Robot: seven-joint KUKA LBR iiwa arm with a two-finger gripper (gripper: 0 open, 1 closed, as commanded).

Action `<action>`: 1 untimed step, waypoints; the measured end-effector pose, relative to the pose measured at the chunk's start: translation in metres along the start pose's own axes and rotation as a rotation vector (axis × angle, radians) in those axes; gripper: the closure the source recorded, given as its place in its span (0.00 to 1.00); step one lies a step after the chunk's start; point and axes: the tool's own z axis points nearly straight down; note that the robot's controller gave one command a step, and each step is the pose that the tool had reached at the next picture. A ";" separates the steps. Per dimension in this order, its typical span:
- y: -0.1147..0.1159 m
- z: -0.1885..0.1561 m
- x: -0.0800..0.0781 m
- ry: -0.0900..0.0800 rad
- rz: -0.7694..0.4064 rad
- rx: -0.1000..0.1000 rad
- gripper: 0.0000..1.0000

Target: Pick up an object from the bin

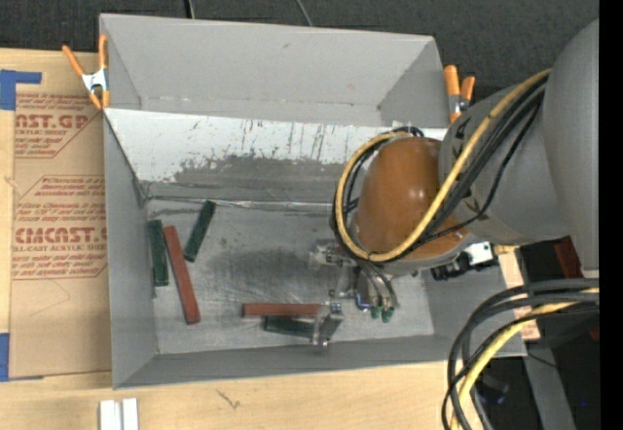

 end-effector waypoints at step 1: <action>0.003 0.038 -0.006 -0.012 0.034 -0.003 0.00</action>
Offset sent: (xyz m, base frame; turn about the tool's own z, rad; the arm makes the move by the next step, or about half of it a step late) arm 0.0023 0.0218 -0.0395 0.0468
